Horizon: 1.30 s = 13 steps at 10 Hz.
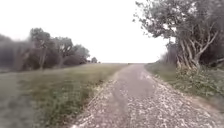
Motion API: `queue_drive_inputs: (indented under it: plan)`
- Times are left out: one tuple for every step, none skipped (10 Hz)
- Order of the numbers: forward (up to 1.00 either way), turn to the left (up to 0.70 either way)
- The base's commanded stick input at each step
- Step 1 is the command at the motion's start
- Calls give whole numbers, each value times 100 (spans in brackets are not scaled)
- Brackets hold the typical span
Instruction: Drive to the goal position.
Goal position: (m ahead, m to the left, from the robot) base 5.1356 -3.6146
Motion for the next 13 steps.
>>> queue_drive_inputs:
  plan:
    - [70,-14]
    - [70,-13]
    - [70,-13]
    - [70,-13]
    - [70,-14]
    - [70,-14]
    - [70,-13]
    - [70,-13]
    - [70,-13]
    - [70,-14]
    - [70,-14]
    - [70,-14]
    - [70,-14]
